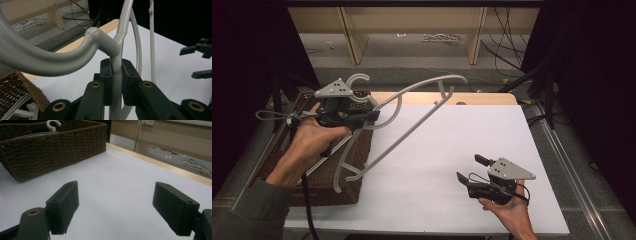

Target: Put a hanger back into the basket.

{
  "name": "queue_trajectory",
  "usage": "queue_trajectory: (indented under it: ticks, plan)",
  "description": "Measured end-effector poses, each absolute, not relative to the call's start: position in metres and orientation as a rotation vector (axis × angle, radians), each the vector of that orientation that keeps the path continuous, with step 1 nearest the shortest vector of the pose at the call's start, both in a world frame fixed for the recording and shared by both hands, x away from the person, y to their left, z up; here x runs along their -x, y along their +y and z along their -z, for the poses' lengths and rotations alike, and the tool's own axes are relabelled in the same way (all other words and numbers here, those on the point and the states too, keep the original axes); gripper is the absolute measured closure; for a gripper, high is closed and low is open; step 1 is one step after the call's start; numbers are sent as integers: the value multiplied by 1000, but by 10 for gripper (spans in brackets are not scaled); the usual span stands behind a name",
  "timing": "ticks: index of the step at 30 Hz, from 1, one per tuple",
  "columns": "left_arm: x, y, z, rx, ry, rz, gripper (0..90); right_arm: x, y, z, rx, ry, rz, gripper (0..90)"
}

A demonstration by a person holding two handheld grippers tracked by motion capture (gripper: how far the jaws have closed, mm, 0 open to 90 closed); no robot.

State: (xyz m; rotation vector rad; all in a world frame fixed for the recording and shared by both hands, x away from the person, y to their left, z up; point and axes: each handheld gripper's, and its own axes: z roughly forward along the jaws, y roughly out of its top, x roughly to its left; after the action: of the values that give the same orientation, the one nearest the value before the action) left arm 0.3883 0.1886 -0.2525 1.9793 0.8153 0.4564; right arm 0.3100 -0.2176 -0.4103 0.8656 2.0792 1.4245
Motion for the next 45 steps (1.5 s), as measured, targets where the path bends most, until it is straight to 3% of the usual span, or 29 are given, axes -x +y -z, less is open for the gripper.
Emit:
queue_trajectory:
  ticks: [28, 45]
  plan:
    - [-426, 277, 261, -1890, 981, -611, 808, -309, -218, 416, -858, 2091, -1414, 194]
    - [-441, 340, 301, -1838, 1134, -692, 808, -310, -216, 419, -856, 2088, -1415, 189]
